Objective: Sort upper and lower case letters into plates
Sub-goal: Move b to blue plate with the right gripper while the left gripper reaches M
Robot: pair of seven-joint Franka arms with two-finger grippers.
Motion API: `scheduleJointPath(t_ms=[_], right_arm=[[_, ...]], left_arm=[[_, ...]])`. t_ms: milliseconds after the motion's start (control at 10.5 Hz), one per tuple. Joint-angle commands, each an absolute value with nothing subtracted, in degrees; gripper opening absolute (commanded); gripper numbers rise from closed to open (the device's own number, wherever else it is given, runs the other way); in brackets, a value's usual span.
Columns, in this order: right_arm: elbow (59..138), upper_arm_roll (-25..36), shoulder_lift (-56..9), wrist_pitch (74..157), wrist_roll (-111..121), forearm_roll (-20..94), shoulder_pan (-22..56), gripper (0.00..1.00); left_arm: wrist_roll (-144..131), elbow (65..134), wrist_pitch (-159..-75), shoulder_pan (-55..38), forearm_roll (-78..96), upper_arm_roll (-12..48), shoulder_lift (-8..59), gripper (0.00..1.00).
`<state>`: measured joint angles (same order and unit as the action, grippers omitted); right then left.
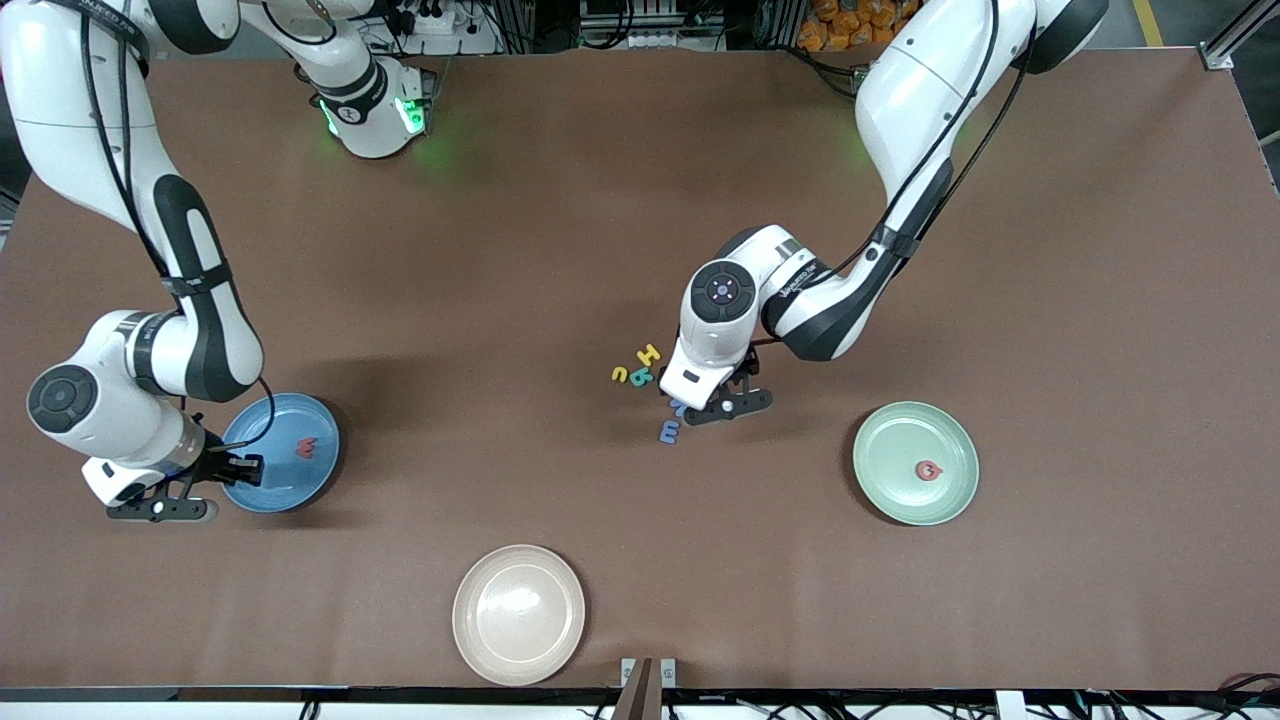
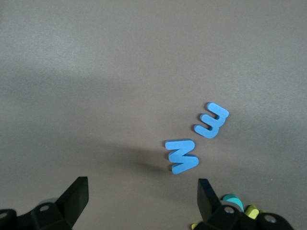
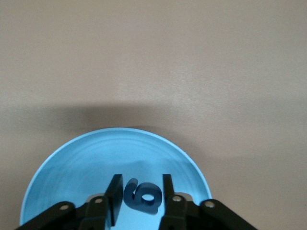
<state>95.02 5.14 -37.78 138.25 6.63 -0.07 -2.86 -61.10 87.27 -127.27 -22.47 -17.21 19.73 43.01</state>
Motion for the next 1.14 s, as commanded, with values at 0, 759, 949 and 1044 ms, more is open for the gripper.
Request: scheduleJointPath(t_ms=[0,759,949,1044], right_arm=[[94.75,4.22,-37.62,137.55,6.86,-0.7,-1.85,1.0],[94.66,4.13,-38.05,134.03,-4.21,0.09,14.49,1.0],[94.75,4.13,-38.14,133.95,-4.31,0.09,16.95,1.0],[94.92,4.13,-38.14,133.68,-4.31,0.09,17.83,1.0]], left_arm=[[-62.84,82.81,-127.0,-23.64,-18.9,19.25,46.3,1.0],[-66.8,78.84,-129.55,-29.0,-18.72,14.5,51.5,1.0],[-66.62,78.84,-129.64,-29.0,-18.72,14.5,51.77,1.0],[-66.62,78.84,-129.73,-29.0,-18.72,14.5,51.85,1.0]])
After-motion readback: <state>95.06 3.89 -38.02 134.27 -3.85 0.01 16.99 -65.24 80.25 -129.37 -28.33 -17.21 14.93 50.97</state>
